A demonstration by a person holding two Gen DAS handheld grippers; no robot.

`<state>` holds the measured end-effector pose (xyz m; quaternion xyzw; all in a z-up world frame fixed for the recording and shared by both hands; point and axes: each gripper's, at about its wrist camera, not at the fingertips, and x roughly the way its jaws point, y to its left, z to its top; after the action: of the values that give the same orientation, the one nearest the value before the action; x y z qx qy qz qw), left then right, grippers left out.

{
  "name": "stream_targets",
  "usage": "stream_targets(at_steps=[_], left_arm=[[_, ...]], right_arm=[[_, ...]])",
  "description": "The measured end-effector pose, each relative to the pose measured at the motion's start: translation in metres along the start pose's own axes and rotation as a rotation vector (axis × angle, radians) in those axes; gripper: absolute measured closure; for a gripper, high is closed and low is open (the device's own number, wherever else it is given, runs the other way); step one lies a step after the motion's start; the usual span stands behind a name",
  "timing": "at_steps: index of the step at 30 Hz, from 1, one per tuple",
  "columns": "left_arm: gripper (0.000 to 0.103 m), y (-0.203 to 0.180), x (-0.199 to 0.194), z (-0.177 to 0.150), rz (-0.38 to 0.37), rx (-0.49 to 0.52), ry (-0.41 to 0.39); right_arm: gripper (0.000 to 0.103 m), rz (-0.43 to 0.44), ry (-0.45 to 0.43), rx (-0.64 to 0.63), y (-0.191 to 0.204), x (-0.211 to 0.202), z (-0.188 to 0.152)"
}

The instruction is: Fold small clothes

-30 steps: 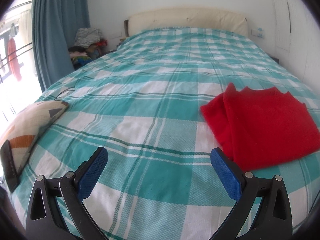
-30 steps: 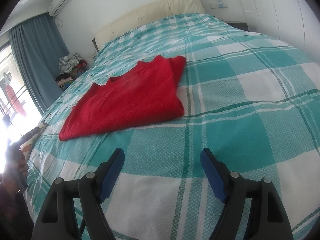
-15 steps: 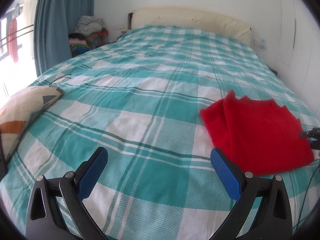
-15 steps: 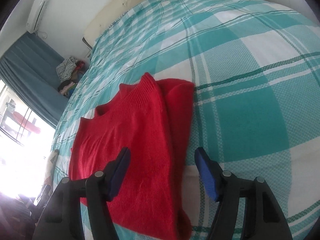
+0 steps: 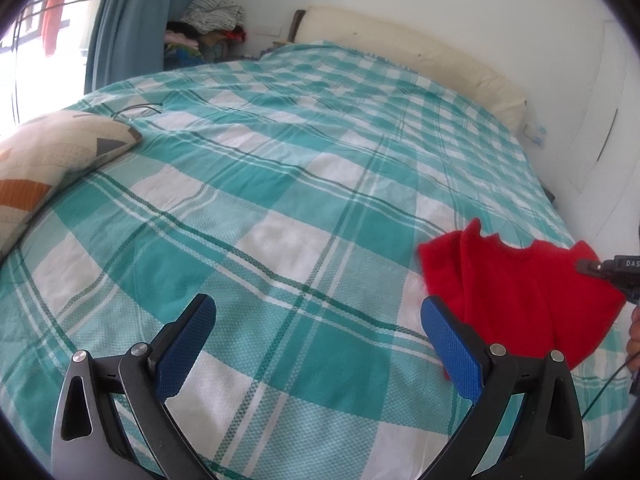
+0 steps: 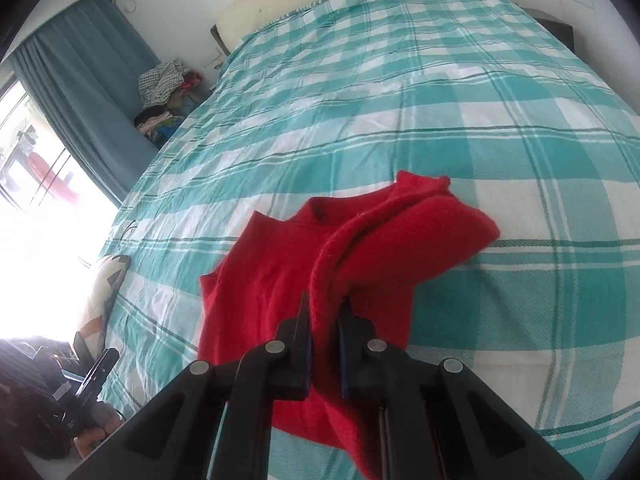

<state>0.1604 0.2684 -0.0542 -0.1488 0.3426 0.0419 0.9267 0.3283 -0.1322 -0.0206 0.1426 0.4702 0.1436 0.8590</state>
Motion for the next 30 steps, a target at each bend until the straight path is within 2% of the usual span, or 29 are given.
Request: stream_targets(at_steps=[7, 11, 12, 14, 15, 17, 18, 19, 20, 21, 23, 25, 26, 27, 28, 30], left_arm=[[0.001, 0.023, 0.003, 0.0, 0.016, -0.047, 0.023], [0.0, 0.033, 0.004, 0.0, 0.019, -0.064, 0.034], [0.001, 0.035, 0.004, 0.001, 0.018, -0.068, 0.036], [0.001, 0.039, 0.003, 0.001, 0.013, -0.078, 0.039], [0.001, 0.041, 0.003, 0.001, 0.01, -0.083, 0.04], [0.001, 0.044, 0.002, 0.001, 0.003, -0.093, 0.043], [0.001, 0.046, 0.002, 0.002, -0.002, -0.099, 0.044], [0.001, 0.048, 0.002, 0.002, -0.006, -0.105, 0.045], [0.001, 0.049, 0.002, 0.002, -0.01, -0.112, 0.045], [0.001, 0.05, 0.002, 0.002, -0.015, -0.118, 0.046], [0.001, 0.051, 0.002, 0.002, -0.023, -0.13, 0.048], [0.001, 0.049, 0.002, 0.002, -0.027, -0.13, 0.052], [0.001, 0.047, 0.003, 0.002, -0.028, -0.126, 0.053], [0.001, 0.045, 0.003, 0.001, -0.028, -0.119, 0.054], [0.001, 0.042, 0.003, 0.001, -0.028, -0.111, 0.054], [0.001, 0.038, 0.004, -0.001, -0.021, -0.088, 0.054]], right_arm=[[0.093, -0.068, 0.076, -0.178, 0.096, 0.078, -0.016], [0.092, -0.136, 0.121, -0.249, 0.116, 0.113, -0.033], [0.087, -0.121, 0.145, -0.242, 0.115, 0.119, -0.036], [0.079, -0.048, 0.194, -0.191, 0.111, 0.126, -0.041], [0.073, 0.018, 0.208, -0.161, 0.11, 0.125, -0.042], [0.068, 0.19, 0.218, -0.089, 0.105, 0.114, -0.041], [0.058, 0.272, 0.213, -0.059, 0.103, 0.105, -0.04], [0.045, 0.314, 0.193, -0.053, 0.101, 0.094, -0.038], [0.042, 0.311, 0.155, -0.072, 0.098, 0.081, -0.035], [0.041, 0.266, 0.113, -0.116, 0.098, 0.07, -0.033], [0.041, 0.062, 0.041, -0.247, 0.098, 0.055, -0.032], [0.042, -0.108, 0.046, -0.381, 0.098, 0.06, -0.038], [0.044, -0.151, 0.07, -0.437, 0.098, 0.068, -0.043], [0.051, -0.172, 0.093, -0.479, 0.099, 0.078, -0.051], [0.057, -0.178, 0.116, -0.514, 0.102, 0.088, -0.06], [0.06, -0.163, 0.123, -0.562, 0.111, 0.106, -0.076]])
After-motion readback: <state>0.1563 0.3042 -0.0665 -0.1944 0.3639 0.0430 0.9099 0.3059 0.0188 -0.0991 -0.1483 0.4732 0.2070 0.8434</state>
